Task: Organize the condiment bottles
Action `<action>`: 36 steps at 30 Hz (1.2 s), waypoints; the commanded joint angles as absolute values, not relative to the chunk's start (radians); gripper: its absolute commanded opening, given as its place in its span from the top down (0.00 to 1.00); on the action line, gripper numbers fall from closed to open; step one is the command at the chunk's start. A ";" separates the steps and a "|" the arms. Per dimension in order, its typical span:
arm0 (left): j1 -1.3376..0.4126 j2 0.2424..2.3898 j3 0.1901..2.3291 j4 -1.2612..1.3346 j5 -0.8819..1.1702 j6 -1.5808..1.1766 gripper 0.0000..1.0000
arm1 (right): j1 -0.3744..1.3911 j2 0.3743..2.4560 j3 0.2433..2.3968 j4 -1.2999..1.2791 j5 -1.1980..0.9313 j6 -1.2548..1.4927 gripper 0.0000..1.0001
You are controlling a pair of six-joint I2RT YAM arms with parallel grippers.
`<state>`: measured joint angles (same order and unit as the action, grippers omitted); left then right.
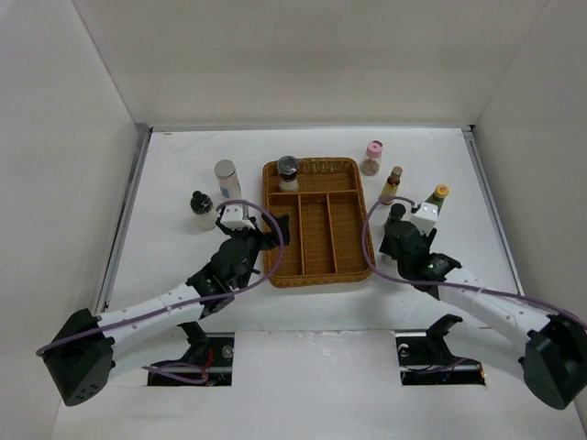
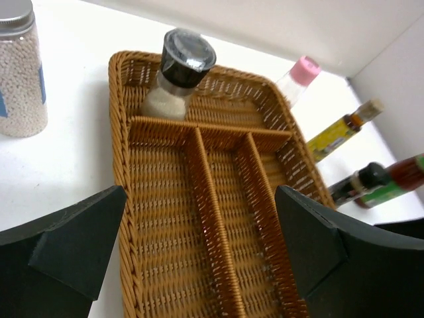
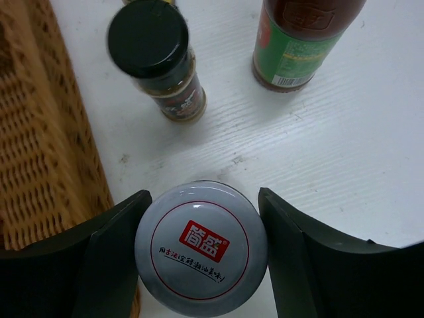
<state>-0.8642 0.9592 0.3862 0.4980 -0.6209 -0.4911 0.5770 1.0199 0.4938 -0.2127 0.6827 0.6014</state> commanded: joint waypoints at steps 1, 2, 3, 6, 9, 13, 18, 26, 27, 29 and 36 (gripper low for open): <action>-0.849 0.914 0.339 0.609 -0.615 -0.503 0.01 | 0.675 0.885 0.629 -0.208 0.822 0.565 0.58; -0.831 0.904 0.321 0.632 -0.611 -0.502 0.02 | 0.709 0.874 0.673 -0.221 0.845 0.540 0.57; -0.811 0.893 0.301 0.652 -0.601 -0.505 0.02 | 0.738 0.877 0.720 -0.222 0.854 0.508 0.57; -0.754 0.874 0.253 0.705 -0.563 -0.509 0.02 | 0.771 0.986 0.878 -0.161 0.792 0.418 0.57; -0.734 0.862 0.224 0.718 -0.537 -0.525 0.03 | 0.728 1.164 0.998 0.032 0.625 0.339 0.57; -0.714 0.836 0.195 0.718 -0.543 -0.529 0.03 | 0.662 1.444 1.214 0.138 0.494 0.290 0.57; -0.705 0.787 0.172 0.712 -0.545 -0.543 0.03 | 0.621 1.762 1.521 0.097 0.428 0.272 0.57; -0.700 0.782 0.170 0.709 -0.532 -0.552 0.03 | 0.619 1.980 1.680 0.015 0.420 0.294 0.51; -0.700 0.782 0.170 0.709 -0.532 -0.554 0.03 | 0.619 1.993 1.675 0.015 0.422 0.299 0.49; -0.699 0.790 0.170 0.710 -0.532 -0.560 0.03 | 0.619 2.009 1.669 0.000 0.423 0.311 0.46; -0.699 0.790 0.173 0.710 -0.509 -0.563 0.04 | 0.624 2.042 1.648 -0.067 0.405 0.334 0.30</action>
<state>-0.7067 0.8001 0.1764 0.6563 -0.5301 -0.5507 0.6159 2.0666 1.5963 -0.1059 0.4103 0.3172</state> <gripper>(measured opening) 0.966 0.702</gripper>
